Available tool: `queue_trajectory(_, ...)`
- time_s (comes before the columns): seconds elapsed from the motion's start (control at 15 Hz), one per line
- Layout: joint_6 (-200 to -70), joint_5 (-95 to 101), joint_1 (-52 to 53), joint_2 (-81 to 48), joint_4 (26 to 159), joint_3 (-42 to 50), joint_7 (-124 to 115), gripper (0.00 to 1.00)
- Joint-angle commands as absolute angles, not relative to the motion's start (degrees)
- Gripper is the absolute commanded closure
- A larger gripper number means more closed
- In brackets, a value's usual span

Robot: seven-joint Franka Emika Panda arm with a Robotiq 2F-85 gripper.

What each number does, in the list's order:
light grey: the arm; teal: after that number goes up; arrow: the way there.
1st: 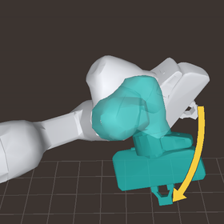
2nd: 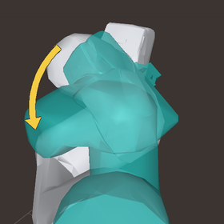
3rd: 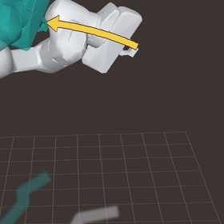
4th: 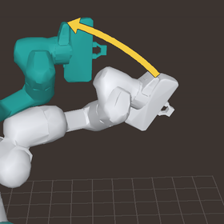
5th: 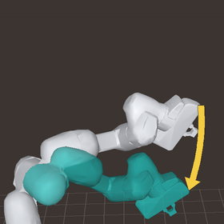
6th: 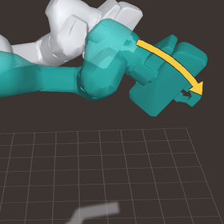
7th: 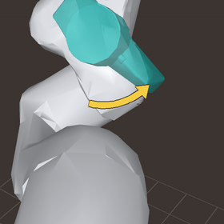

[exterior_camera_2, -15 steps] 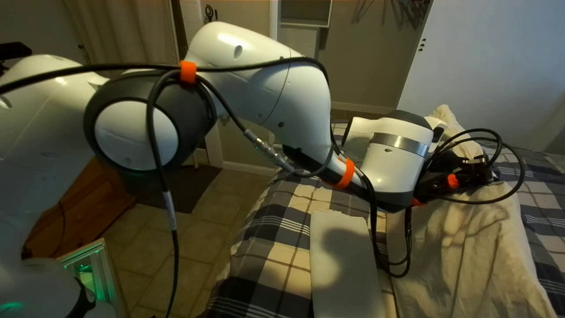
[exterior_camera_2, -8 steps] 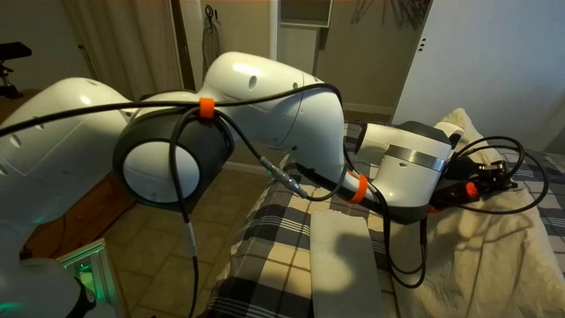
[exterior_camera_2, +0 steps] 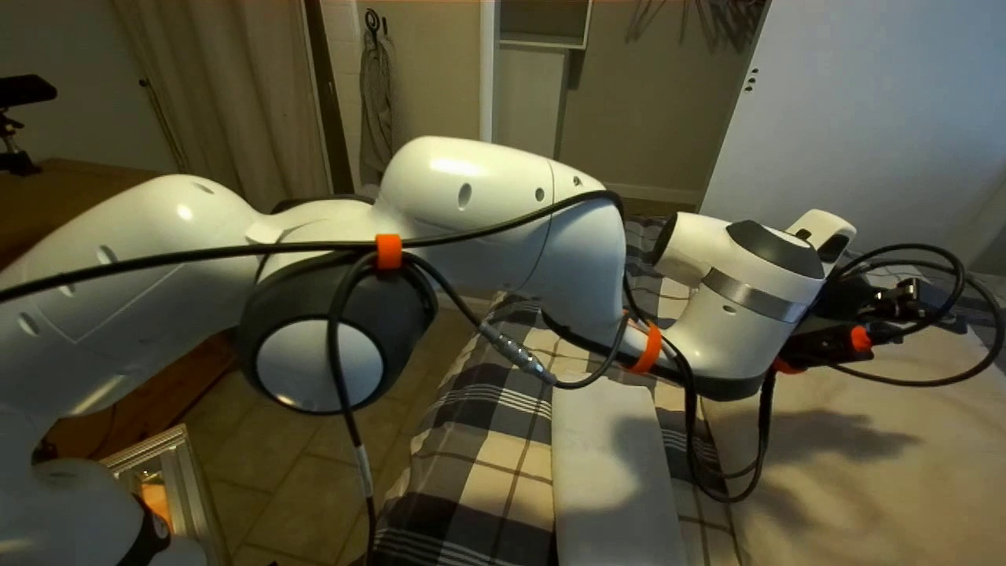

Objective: Move the pillow to the right and put the towel on the pillow

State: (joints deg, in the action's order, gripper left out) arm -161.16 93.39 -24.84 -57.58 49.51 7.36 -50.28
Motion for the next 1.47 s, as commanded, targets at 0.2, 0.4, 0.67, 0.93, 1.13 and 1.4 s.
queue_trajectory(0.2, -156.5, 66.7, -25.6, -50.6, 63.4, 1.8, -22.7, 0.0)
queue_trajectory(0.4, -149.3, 59.9, -27.4, -47.9, 67.2, -3.5, -11.9, 0.0)
queue_trajectory(0.67, -137.6, 53.0, -28.9, -45.4, 69.7, -8.3, -2.0, 0.0)
queue_trajectory(0.93, -130.7, 39.1, -23.8, -44.0, 70.7, -1.1, 7.9, 0.0)
queue_trajectory(1.13, -132.3, 35.2, -21.2, -45.3, 70.5, 3.7, 10.3, 0.0)
queue_trajectory(1.4, -137.8, 34.0, -19.5, -48.0, 71.9, 7.7, 12.3, 0.0)
